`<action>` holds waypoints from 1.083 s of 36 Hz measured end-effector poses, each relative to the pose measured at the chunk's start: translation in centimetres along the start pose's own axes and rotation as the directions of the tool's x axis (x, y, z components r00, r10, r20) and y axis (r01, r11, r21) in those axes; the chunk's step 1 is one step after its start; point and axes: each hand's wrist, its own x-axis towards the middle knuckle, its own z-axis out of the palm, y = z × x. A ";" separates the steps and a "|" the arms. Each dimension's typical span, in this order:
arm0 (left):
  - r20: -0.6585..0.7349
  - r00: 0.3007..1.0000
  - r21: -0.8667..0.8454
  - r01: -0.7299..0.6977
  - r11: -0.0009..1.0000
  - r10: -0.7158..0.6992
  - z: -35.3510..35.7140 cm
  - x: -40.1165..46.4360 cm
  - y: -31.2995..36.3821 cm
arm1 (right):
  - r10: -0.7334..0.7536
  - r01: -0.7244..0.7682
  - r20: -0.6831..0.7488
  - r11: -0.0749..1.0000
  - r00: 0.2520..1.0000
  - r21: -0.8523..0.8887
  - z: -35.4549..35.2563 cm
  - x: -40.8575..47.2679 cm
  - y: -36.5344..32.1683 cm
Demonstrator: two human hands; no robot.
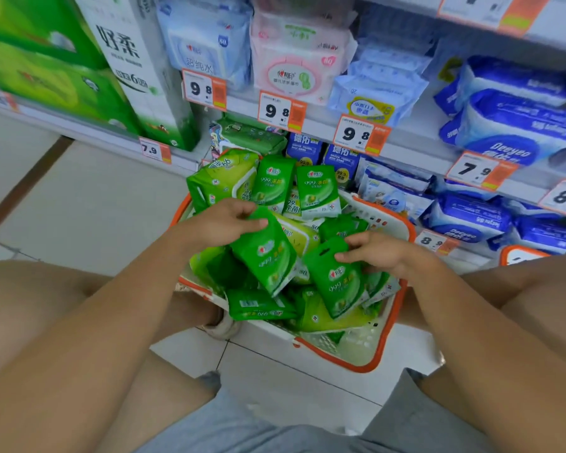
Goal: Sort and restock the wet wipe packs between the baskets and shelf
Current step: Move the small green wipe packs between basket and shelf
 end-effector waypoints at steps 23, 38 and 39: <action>-0.028 0.989 -0.600 0.099 0.794 -0.144 8.4 -0.3 2.8 | -0.024 0.146 -0.163 0.589 0.986 0.795 5.0 -0.2 -5.7; -0.369 0.904 -0.605 -0.058 0.794 -0.215 4.6 0.7 1.5 | 0.101 -0.258 -0.283 0.757 0.954 -0.601 1.7 1.7 1.6; -0.374 0.903 -0.610 -0.068 0.789 -0.212 4.7 0.6 1.6 | 0.098 -0.241 -0.257 0.750 0.961 -0.616 1.7 1.9 1.6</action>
